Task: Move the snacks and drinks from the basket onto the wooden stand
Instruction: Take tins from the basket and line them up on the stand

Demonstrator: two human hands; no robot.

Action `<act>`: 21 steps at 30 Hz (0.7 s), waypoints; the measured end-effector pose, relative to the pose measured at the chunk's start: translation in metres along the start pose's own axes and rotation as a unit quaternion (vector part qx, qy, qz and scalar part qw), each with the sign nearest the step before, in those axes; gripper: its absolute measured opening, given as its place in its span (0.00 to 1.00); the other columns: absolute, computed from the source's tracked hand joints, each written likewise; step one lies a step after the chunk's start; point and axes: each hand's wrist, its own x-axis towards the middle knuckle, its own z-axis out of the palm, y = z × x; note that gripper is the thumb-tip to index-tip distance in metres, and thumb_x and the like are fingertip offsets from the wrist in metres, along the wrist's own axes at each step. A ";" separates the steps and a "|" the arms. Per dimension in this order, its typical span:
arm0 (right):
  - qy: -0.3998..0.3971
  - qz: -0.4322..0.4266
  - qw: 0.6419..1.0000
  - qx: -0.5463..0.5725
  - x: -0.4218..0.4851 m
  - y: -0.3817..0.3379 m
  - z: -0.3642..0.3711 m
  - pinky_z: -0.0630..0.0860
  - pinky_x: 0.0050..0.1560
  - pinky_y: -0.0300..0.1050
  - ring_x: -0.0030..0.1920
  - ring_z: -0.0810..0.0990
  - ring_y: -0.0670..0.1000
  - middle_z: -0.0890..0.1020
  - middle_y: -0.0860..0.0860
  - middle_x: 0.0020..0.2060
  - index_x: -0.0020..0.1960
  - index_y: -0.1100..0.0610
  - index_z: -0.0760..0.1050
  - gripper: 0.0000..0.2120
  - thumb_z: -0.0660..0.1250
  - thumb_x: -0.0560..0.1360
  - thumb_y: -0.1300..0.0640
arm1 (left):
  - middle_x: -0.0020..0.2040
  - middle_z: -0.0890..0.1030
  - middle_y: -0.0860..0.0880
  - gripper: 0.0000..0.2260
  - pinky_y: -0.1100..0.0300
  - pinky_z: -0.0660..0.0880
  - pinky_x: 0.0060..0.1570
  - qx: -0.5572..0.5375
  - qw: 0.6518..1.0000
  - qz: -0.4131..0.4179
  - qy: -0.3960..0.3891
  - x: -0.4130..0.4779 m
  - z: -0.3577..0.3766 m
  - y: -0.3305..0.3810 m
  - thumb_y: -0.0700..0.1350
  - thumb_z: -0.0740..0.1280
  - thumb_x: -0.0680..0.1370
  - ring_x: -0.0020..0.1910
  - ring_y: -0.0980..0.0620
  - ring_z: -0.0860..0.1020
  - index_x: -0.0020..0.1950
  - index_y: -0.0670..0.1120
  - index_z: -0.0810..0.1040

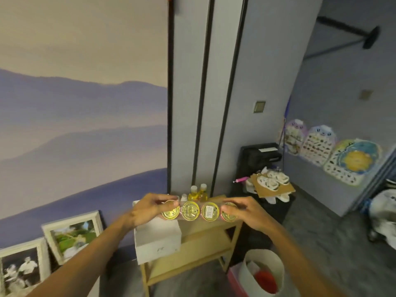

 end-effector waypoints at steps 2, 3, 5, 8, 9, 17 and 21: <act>0.000 0.009 1.000 -0.008 0.012 0.023 -0.022 0.82 0.65 0.56 0.59 0.88 0.48 0.89 0.46 0.57 0.66 0.46 0.84 0.24 0.75 0.76 0.35 | 0.57 0.87 0.57 0.18 0.62 0.81 0.53 -0.012 1.000 0.006 -0.001 0.031 0.019 0.000 0.56 0.73 0.76 0.57 0.54 0.85 0.65 0.54 0.84; -0.002 0.011 1.000 -0.008 0.020 0.034 -0.032 0.82 0.64 0.54 0.58 0.88 0.49 0.89 0.46 0.57 0.66 0.46 0.84 0.20 0.75 0.78 0.39 | 0.56 0.87 0.57 0.16 0.62 0.81 0.53 -0.020 1.000 0.005 -0.001 0.046 0.027 -0.002 0.54 0.74 0.76 0.57 0.54 0.85 0.63 0.57 0.85; -0.009 0.022 1.000 -0.011 0.040 0.054 -0.049 0.83 0.62 0.48 0.57 0.88 0.45 0.89 0.41 0.55 0.64 0.43 0.82 0.14 0.74 0.79 0.46 | 0.55 0.88 0.57 0.12 0.62 0.81 0.52 -0.038 0.999 0.011 0.000 0.078 0.040 -0.011 0.52 0.75 0.75 0.57 0.54 0.85 0.57 0.65 0.86; -0.029 0.023 0.999 -0.026 0.083 0.086 -0.067 0.82 0.57 0.39 0.57 0.86 0.39 0.87 0.31 0.52 0.62 0.39 0.79 0.12 0.73 0.81 0.51 | 0.55 0.88 0.55 0.12 0.63 0.81 0.50 -0.064 0.998 0.015 0.008 0.126 0.054 -0.031 0.59 0.78 0.71 0.56 0.54 0.86 0.55 0.66 0.87; -0.036 0.025 0.999 -0.024 0.099 0.097 -0.072 0.82 0.58 0.40 0.57 0.86 0.40 0.87 0.32 0.53 0.62 0.39 0.79 0.12 0.73 0.80 0.48 | 0.55 0.88 0.54 0.19 0.63 0.81 0.49 -0.072 0.997 0.020 0.018 0.142 0.056 -0.042 0.64 0.79 0.68 0.56 0.54 0.86 0.58 0.62 0.87; -0.111 0.091 0.989 0.028 0.228 0.198 -0.082 0.82 0.65 0.55 0.60 0.87 0.50 0.88 0.50 0.59 0.67 0.49 0.83 0.41 0.75 0.64 0.22 | 0.58 0.87 0.57 0.15 0.57 0.78 0.64 -0.120 0.984 -0.105 0.083 0.241 0.080 -0.121 0.57 0.76 0.75 0.60 0.57 0.84 0.61 0.58 0.85; -0.147 0.128 0.980 0.035 0.281 0.241 -0.068 0.82 0.55 0.40 0.56 0.87 0.46 0.88 0.50 0.57 0.64 0.53 0.84 0.31 0.76 0.71 0.32 | 0.58 0.87 0.56 0.14 0.52 0.82 0.61 -0.138 0.966 -0.168 0.143 0.269 0.106 -0.164 0.59 0.72 0.77 0.59 0.54 0.84 0.62 0.59 0.85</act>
